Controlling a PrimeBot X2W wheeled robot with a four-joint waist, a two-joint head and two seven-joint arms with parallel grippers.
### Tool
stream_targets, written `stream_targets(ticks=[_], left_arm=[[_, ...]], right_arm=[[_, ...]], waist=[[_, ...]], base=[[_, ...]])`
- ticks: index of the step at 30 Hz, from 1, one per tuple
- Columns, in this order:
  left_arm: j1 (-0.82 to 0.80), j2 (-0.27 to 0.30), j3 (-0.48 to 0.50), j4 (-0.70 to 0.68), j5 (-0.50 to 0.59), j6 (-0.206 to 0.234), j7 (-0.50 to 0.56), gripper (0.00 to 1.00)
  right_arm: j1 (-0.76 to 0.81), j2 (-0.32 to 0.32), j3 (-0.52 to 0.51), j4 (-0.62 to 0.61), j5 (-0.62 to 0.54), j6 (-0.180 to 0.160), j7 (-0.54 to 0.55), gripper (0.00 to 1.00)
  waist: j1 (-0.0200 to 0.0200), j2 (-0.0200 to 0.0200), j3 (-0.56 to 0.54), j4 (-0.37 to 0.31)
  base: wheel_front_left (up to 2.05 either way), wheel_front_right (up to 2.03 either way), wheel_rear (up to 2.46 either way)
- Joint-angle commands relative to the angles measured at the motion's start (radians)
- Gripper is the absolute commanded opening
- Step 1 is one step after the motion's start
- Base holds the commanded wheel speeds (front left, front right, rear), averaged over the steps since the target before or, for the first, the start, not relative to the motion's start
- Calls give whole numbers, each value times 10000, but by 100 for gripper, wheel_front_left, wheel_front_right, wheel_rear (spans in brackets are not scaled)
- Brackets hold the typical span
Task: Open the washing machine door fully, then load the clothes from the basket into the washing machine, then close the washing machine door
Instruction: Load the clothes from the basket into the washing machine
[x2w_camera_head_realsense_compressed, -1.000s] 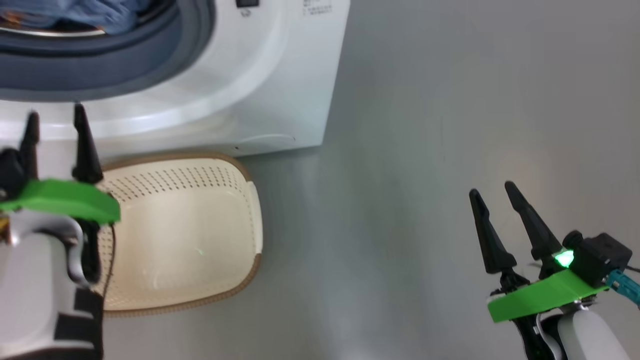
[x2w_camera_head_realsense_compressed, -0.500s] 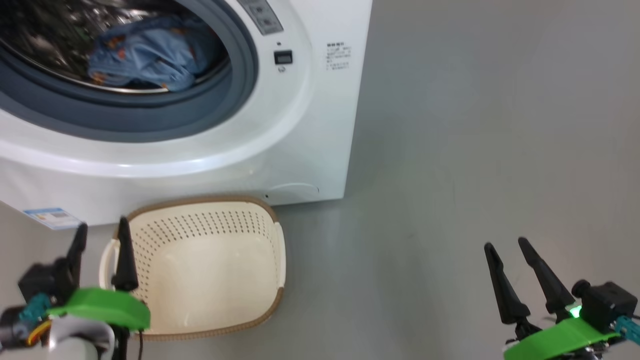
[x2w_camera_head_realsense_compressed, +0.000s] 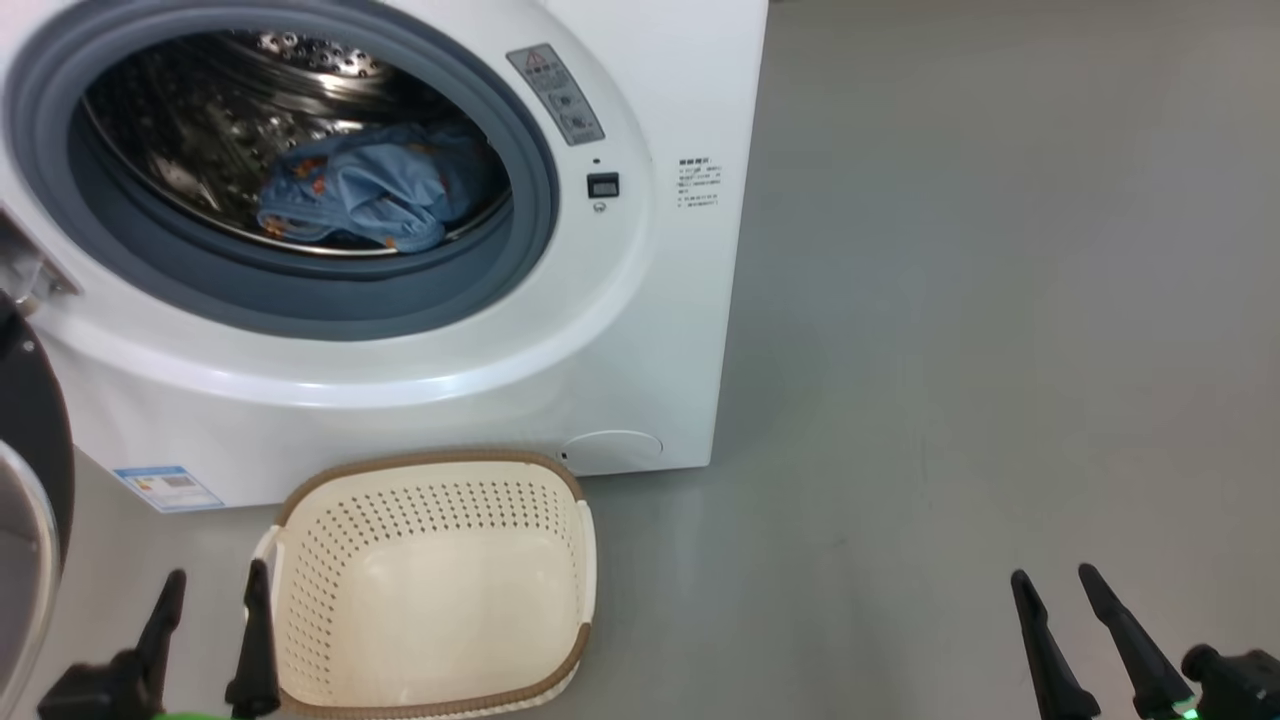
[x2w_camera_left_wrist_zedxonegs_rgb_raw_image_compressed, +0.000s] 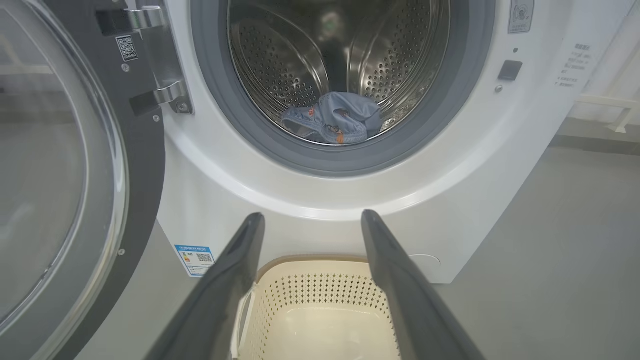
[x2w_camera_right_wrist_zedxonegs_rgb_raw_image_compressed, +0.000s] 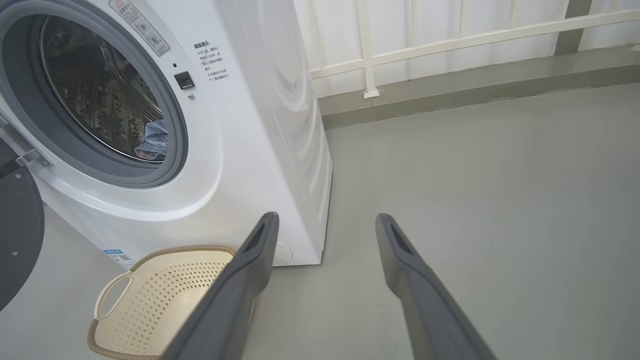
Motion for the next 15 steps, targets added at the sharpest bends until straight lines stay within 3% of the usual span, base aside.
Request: stream_targets(ticks=[1, 15], left_arm=[[82, 168, 401, -429, -5, -15, -65, 100], [1064, 2, 624, -1253, -3, -15, -65, 100]], right_arm=[[119, -150, 98, -290, 32, 27, -48, 100], [531, -146, -79, -346, 14, 27, -48, 100]], waist=[[0, 0, -155, 32], [0, 0, -502, -30]], base=[[0, 0, 0], [0, 0, 0]])
